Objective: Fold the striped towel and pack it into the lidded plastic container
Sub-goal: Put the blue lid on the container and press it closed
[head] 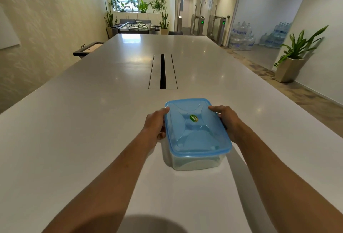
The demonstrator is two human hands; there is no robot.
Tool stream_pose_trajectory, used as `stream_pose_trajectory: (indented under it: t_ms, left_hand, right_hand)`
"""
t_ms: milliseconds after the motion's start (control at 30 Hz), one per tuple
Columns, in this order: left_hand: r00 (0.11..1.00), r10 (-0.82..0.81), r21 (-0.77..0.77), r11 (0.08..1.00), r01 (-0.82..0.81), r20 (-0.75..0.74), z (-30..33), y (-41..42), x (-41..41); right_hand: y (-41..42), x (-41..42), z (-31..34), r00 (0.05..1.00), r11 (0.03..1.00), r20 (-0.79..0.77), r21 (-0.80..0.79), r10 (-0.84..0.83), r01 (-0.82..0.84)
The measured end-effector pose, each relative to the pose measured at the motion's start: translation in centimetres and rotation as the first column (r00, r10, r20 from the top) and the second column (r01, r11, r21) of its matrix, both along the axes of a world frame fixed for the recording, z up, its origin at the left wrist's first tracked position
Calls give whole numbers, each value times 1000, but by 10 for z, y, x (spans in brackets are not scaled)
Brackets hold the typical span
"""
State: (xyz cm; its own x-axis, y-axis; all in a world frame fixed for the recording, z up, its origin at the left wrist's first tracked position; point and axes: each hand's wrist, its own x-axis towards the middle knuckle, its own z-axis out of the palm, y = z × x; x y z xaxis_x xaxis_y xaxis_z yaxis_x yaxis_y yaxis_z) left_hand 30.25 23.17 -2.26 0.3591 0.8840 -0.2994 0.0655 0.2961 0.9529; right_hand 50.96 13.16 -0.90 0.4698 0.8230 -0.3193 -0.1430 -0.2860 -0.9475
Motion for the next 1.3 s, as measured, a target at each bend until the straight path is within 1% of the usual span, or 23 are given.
stream_pose_trajectory:
  t_ms: [67, 100, 167, 267, 333, 400, 500, 567, 667, 833, 933, 1000, 1067, 1133, 1200, 1300]
  left_hand:
    - [1000, -17, -39, 999, 16, -21, 9, 4, 2]
    - [999, -32, -48, 998, 30, -41, 14, 6, 2]
    - [995, -62, -50, 997, 58, -80, 20, 12, 4]
    - [988, -59, -16, 998, 57, -140, 20, 20, 9]
    - [988, -59, 13, 998, 62, -144, 15, 23, 13]
    - [991, -72, 4, 997, 73, -114, 9, 25, 16]
    - [999, -42, -19, 999, 42, -8, 4, 25, 20]
    - [998, 20, -15, 1000, -20, 55, 3, 22, 23]
    - [995, 68, 2, 998, -68, 77, 2, 25, 28]
    - [992, 77, -8, 997, -76, 103, 4, 27, 29]
    - [994, 78, 4, 997, -78, 81, 4, 27, 29]
    - [997, 64, 21, 998, -65, 47, 6, 23, 25]
    - [999, 49, 22, 999, -49, -1, 11, 17, 20]
    - [997, 21, 8, 1000, -21, -77, 16, 8, 11]
    - [987, 12, 20, 1000, -9, -160, 18, -2, 0]
    - [970, 47, 107, 994, -22, -239, 14, -26, -15]
  right_hand:
    - [4, 4, 7, 998, 998, 61, -66, -22, 26]
    - [7, 5, 10, 993, 997, 110, -73, -32, 41]
    - [13, 5, 14, 983, 997, 178, -60, -44, 55]
    - [21, 3, 15, 972, 996, 229, -52, -57, 71]
    - [26, 4, 11, 977, 997, 206, -38, -54, 64]
    - [28, 6, 8, 992, 999, 122, -17, -26, 29]
    - [27, 6, 0, 999, 998, -33, 55, 27, -25]
    - [26, 6, -5, 997, 997, -77, 82, 12, -6]
    - [30, 8, -6, 995, 994, -97, 110, 13, -3]
    - [33, 6, -6, 994, 990, -66, 99, -91, 98]
    - [30, 5, -2, 998, 998, -43, 42, -44, 46]
    - [25, 5, 4, 999, 1000, 29, -13, -20, 20]
    - [17, 4, 14, 987, 998, 158, -44, -25, 33]
    - [8, 1, 24, 954, 996, 294, -56, -51, 71]
    - [-3, -2, 28, 906, 989, 410, -53, -107, 140]
    - [-26, -16, 25, 779, 975, 612, -59, -136, 216]
